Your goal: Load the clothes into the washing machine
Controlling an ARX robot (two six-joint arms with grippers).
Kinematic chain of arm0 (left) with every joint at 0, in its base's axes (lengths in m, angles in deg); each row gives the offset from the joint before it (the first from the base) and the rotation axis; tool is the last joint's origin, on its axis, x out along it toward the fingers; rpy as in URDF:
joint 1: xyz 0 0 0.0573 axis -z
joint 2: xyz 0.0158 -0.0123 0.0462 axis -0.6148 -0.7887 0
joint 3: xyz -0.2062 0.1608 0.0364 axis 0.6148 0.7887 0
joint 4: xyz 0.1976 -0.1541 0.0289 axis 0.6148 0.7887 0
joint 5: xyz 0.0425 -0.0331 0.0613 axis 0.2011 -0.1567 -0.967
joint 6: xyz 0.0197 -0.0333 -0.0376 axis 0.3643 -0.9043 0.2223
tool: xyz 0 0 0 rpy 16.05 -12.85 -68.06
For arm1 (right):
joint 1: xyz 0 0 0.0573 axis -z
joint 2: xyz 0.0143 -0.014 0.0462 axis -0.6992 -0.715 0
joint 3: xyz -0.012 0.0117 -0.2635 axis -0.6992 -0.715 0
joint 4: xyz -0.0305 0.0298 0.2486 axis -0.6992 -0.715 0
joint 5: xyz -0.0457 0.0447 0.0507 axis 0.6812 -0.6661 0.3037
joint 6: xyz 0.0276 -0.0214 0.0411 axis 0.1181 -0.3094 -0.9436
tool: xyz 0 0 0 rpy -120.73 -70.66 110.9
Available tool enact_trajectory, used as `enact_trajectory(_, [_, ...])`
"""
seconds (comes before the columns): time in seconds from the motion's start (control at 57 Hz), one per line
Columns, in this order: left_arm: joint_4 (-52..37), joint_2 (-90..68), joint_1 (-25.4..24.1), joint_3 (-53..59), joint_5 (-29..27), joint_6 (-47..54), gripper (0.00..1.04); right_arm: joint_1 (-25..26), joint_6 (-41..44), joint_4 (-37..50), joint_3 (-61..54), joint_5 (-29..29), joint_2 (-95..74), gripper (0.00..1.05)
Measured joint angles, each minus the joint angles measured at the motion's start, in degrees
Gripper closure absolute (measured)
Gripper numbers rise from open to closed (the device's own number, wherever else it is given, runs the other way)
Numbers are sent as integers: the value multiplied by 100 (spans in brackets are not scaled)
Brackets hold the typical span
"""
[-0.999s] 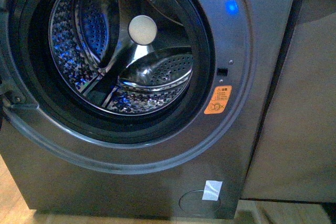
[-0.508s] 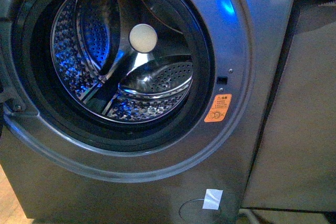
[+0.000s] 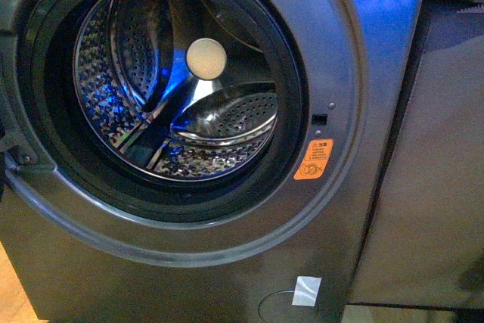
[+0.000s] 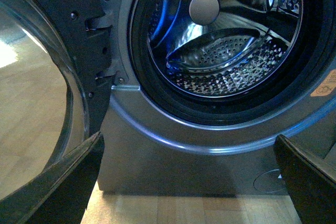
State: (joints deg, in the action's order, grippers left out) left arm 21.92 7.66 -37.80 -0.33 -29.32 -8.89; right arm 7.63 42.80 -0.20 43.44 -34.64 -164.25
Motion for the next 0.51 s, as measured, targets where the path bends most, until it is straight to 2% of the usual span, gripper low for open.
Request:
enact_trajectory(0.088, [0, 0, 0, 0, 0, 0, 7, 304, 656, -1357, 1080, 0, -804, 7])
enact_trajectory(0.158, [0, 0, 0, 0, 0, 0, 7, 538, 1425, -2758, 1941, 83, -1499, 7])
enact_trajectory(0.263, [0, 0, 0, 0, 0, 0, 7, 745, 2214, -4046, 2549, 439, -2264, 7])
enact_trajectory(0.333, [0, 0, 0, 0, 0, 0, 7, 863, 2448, -4308, 2782, 730, -2839, 7])
enact_trajectory(0.508, [0, 0, 0, 0, 2, 0, 7, 990, 2380, -4172, 3510, 1211, -4207, 7])
